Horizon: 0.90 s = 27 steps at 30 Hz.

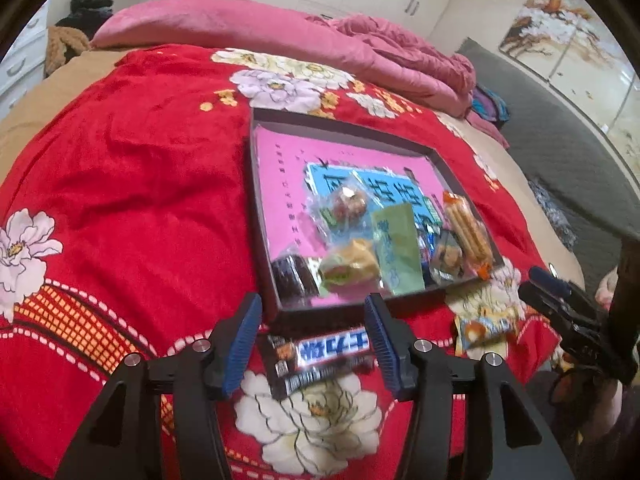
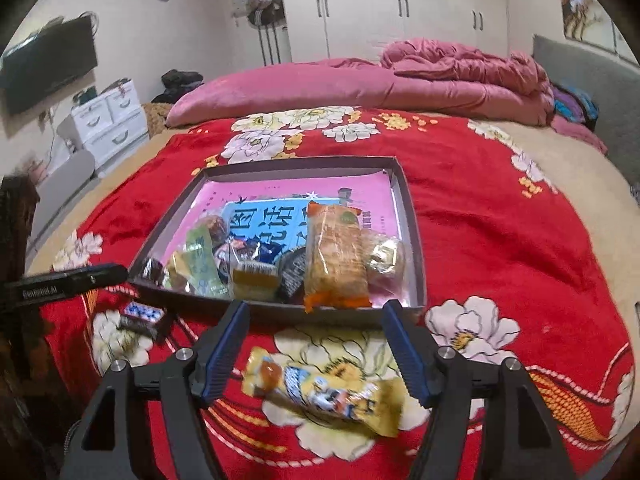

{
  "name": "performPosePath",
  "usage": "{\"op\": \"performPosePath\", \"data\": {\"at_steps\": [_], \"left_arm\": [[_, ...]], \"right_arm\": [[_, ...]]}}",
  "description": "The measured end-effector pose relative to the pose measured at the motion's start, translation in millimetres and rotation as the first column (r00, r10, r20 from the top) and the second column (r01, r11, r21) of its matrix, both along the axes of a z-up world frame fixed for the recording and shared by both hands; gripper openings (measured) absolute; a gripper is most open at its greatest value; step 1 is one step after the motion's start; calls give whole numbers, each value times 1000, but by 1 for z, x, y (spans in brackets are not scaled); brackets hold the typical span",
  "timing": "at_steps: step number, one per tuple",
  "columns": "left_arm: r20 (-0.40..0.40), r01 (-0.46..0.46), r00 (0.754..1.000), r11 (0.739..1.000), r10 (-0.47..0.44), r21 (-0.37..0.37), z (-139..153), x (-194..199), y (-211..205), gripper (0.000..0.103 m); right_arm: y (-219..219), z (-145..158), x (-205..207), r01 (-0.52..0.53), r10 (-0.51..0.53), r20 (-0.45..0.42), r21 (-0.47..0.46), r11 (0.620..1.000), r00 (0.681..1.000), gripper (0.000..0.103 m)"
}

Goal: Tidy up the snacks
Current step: 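Move left tool to the white-blue chocolate bar while right tool approaches the long yellow packet, then close left gripper on the chocolate bar while right gripper closes on the yellow packet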

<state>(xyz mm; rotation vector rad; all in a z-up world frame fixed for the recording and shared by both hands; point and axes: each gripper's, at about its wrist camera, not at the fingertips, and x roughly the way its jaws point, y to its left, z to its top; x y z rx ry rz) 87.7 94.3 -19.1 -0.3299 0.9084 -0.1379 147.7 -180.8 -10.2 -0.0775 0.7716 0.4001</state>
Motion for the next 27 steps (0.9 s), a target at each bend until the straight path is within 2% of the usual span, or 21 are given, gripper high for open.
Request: {"op": "performPosePath", "data": {"at_steps": [6,13,16,21,27], "left_arm": [[-38,92,995,993,-89,75,-10,-9,-16,56],[-83,154,986,978,-144,137,-22,-4,-31,56],[-93,171,983,970,-157,173,-25,-1,-35,56],[-110,195,978,964,-177,181,-30,4,-39,58],[-133,248,965,948,-224,198,-34,5,-52,58]], "right_arm": [[-6,-2,-13,-38,39,12,-53,998,999,69],[-3,-9,-19,-91,91,-12,-91,992,996,70],[6,-13,-25,-148,148,-13,-139,979,989,70],[15,-23,-28,-208,204,-44,-188,960,978,70],[23,-42,-22,-228,214,-81,-330,916,974,70]]}}
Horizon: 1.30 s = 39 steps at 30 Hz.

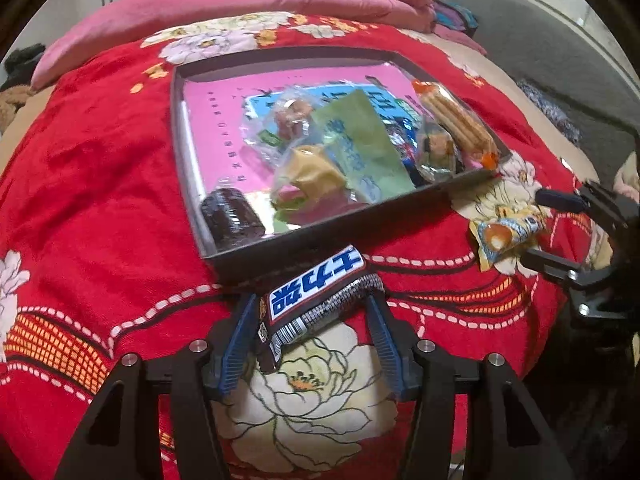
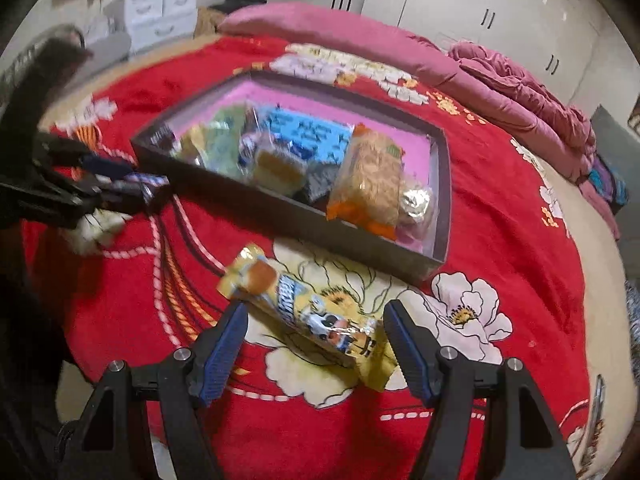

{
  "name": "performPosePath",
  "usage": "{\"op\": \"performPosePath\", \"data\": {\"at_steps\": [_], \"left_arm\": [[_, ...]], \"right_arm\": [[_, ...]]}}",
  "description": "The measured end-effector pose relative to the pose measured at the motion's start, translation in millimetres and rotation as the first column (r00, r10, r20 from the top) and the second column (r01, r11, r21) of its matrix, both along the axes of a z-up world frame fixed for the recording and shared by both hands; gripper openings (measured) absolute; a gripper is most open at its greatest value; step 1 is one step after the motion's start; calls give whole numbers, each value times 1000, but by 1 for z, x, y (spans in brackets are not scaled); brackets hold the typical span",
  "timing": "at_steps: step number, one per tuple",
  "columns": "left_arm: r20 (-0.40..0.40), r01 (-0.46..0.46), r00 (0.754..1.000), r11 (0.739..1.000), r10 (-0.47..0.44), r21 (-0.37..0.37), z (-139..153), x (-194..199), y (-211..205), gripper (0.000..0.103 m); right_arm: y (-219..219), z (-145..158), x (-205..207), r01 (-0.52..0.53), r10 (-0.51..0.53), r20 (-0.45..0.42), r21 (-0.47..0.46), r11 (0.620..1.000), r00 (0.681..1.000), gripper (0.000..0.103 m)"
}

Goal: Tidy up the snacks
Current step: 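Close left gripper on the chocolate bar while right gripper closes on the yellow packet, then carry the chocolate bar with left tool and yellow packet with right tool over the tray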

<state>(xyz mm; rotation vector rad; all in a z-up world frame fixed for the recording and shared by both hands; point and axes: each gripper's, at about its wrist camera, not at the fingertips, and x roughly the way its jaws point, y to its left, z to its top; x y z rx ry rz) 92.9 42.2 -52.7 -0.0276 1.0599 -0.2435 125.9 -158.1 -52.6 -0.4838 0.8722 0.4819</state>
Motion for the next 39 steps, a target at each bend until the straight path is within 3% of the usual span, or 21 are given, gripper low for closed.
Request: {"op": "performPosePath", "data": {"at_steps": [4,6,8,12,13,14,15,17,21,25,26,28,32,39], "left_arm": [[-2,40,999,999,-40,-5,0,-1,-11,58],[-1,53,999,999,-53,-4,0,0,-16,58],[-2,54,999,998,-54,-8,-1,2,-18,58],[0,57,998,998,-57,-33,-1,8,-22,56],[2,62,998,998,-62,-31,-1,9,-25,49],[5,66,998,997,-66,-30,0,10,-27,48],[6,68,998,997,-68,-30,0,10,-29,47],[4,77,997,997,-77,-22,-1,11,-34,39],[-2,97,995,995,-97,-14,-2,11,-40,35],[9,75,997,993,-74,-92,5,9,-33,32],[23,69,997,992,-67,-106,10,8,-31,25],[54,66,997,990,-59,-128,19,4,-28,22],[107,63,993,985,-46,-164,35,-2,-23,15],[80,75,995,982,-62,-172,29,0,-24,14]], "right_arm": [[10,-11,5,-35,35,3,-59,998,999,70],[16,-17,8,-59,57,-18,-76,995,998,64],[21,-25,13,-83,79,-55,-70,994,995,52],[21,-24,20,-71,70,-96,-2,997,993,39],[20,-23,21,-62,64,-114,23,998,991,32],[17,-23,22,-52,60,-136,58,997,989,21],[12,-21,23,-38,56,-162,112,993,985,20],[5,-19,22,-16,50,-184,179,984,982,19],[-5,-14,15,14,47,-215,273,962,975,19],[-13,-6,11,50,39,-228,373,926,973,19],[-15,0,10,56,38,-222,404,913,974,19],[-15,10,8,60,35,-204,439,896,978,19],[-12,30,11,58,25,-165,478,877,986,19],[-10,38,14,84,-8,-159,481,873,987,19]]}}
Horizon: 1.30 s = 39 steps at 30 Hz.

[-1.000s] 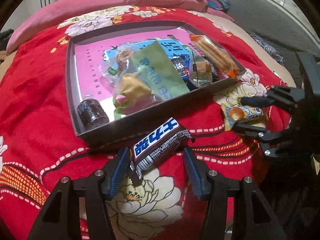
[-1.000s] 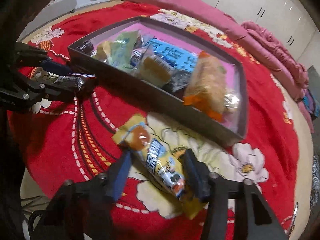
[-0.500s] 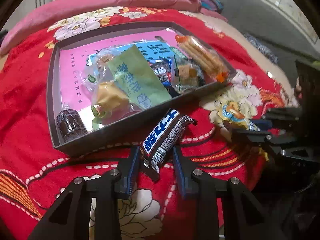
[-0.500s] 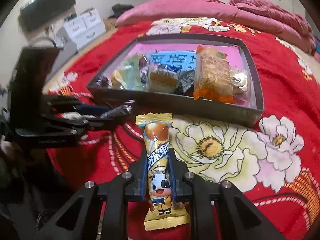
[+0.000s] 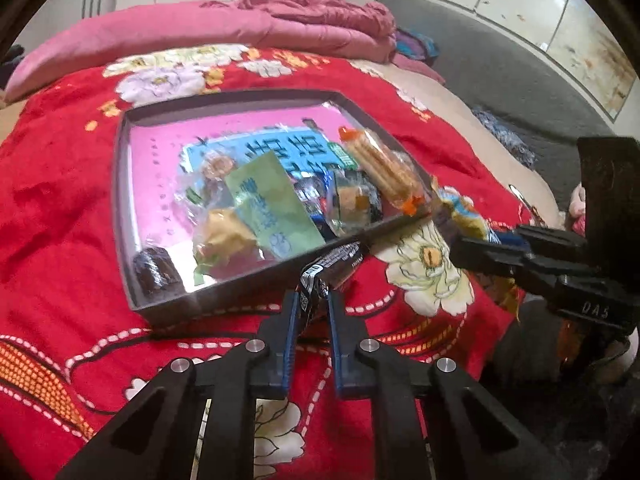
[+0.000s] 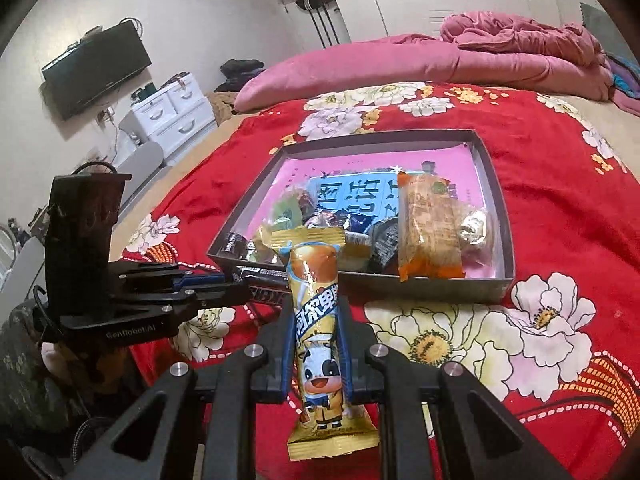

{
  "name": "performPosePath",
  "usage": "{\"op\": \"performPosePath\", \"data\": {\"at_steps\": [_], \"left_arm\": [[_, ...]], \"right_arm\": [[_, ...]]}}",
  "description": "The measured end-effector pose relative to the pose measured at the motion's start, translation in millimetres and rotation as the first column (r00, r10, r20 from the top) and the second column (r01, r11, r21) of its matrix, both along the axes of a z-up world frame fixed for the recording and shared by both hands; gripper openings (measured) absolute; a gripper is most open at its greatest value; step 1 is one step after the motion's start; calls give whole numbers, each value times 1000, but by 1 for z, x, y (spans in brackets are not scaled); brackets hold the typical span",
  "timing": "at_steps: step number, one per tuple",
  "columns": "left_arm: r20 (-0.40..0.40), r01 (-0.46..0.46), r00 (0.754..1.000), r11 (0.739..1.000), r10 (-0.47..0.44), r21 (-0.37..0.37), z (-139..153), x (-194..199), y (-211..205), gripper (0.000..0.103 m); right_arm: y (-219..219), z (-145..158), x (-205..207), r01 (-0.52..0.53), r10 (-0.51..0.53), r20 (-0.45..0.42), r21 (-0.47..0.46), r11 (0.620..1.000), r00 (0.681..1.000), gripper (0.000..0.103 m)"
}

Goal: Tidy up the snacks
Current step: 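Carry the chocolate bar with left tool and yellow packet with right tool over the tray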

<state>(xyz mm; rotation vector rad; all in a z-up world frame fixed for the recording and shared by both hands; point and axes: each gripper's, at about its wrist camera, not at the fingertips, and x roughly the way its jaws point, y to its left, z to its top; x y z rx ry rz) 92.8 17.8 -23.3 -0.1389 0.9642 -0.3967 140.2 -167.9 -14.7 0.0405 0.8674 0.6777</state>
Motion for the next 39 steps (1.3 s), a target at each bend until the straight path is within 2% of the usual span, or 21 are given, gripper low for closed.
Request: {"op": "performPosePath", "data": {"at_steps": [9,13,14,21,28,33,36,39], "left_arm": [[-8,48,999,999,-48,3,-12,8,-20,19],[-4,65,998,997,-65,30,-17,14,-33,42],[-5,69,998,997,-69,36,-19,16,-36,44],[-24,74,997,996,-73,45,-31,28,-51,44],[-18,110,994,987,-109,119,-29,24,-63,33],[33,95,995,994,-98,60,-6,13,-51,30],[81,66,994,998,-67,15,12,8,-36,29],[121,26,992,1000,-26,5,25,5,-24,29]], "right_arm": [[-3,-7,4,24,-24,-21,-6,1000,999,19],[-7,-9,5,35,-35,-25,1,999,999,19],[-9,-10,5,38,-38,-29,4,999,999,19],[-16,-12,9,56,-55,-31,16,998,998,19],[-20,-8,11,78,-77,-30,48,996,997,19],[-21,2,13,85,-84,-9,67,994,996,19],[-20,9,15,92,-92,2,84,992,996,19],[-17,13,19,102,-103,8,88,991,995,19]]}}
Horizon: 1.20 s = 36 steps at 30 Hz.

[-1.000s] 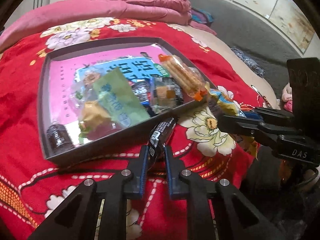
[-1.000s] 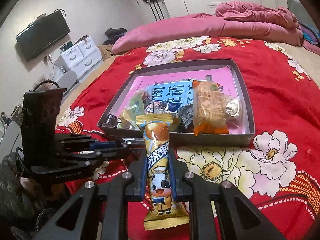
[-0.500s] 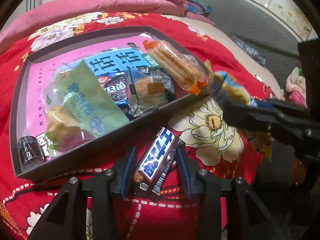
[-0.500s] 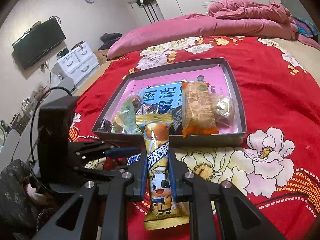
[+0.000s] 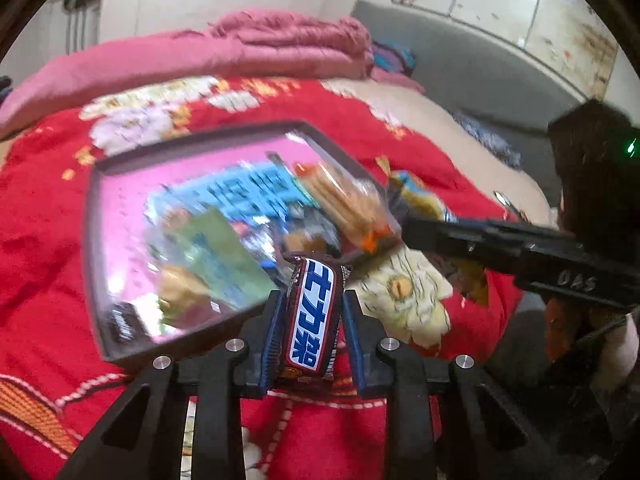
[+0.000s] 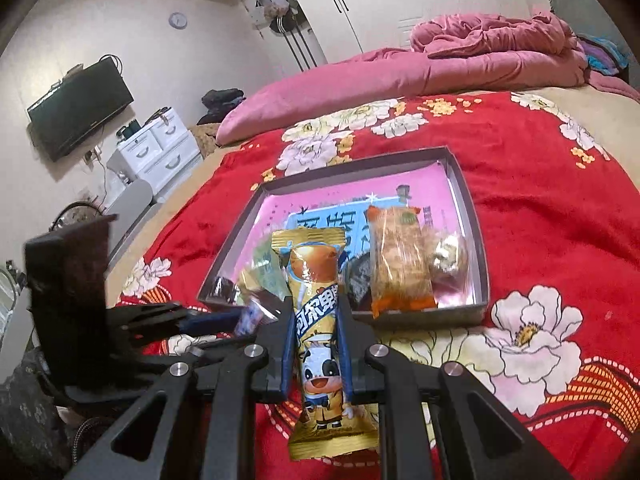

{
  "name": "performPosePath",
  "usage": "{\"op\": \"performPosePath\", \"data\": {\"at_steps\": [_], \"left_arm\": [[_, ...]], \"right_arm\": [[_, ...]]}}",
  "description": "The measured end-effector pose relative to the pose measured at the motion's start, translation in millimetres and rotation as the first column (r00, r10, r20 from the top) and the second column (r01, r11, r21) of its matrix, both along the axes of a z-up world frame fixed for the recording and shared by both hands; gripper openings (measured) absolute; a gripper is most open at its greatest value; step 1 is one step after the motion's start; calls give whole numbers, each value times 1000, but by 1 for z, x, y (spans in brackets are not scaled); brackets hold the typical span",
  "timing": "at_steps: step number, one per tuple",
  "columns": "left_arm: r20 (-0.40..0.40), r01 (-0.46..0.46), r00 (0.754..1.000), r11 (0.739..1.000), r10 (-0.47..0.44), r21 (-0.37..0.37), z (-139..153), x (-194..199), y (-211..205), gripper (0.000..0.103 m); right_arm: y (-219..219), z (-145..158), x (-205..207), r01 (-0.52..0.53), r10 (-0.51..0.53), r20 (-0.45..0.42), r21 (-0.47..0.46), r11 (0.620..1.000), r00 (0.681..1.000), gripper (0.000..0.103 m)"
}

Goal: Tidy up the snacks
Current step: 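Carry the chocolate bar with left tool and yellow packet with right tool over the tray, then lower and release the chocolate bar with left tool while right tool releases the yellow packet in the tray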

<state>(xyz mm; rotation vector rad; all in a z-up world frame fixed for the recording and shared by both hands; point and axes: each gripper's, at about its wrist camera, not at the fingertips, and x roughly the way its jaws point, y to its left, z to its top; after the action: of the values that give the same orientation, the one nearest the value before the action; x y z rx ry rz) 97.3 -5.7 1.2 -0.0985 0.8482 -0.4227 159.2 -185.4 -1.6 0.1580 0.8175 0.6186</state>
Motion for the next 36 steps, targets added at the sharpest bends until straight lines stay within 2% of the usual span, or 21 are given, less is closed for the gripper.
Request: {"op": "performPosePath", "data": {"at_steps": [4,15,27,36], "left_arm": [[24,-78,997,997,78,-11,8,4,21,29],[1,-233,973,973,233,-5,-1,20,60,29],[-47,-290,956,957,290,3,-17,38,68,29],[-49,-308,950,951,308,-5,-21,44,69,29]], "right_arm": [[6,3,7,12,-12,-2,4,1000,1000,19],[33,0,35,31,-31,-19,-13,999,999,19],[46,-20,63,75,-80,-48,-96,993,996,19],[55,-30,73,82,-91,-53,-156,984,994,19]]}}
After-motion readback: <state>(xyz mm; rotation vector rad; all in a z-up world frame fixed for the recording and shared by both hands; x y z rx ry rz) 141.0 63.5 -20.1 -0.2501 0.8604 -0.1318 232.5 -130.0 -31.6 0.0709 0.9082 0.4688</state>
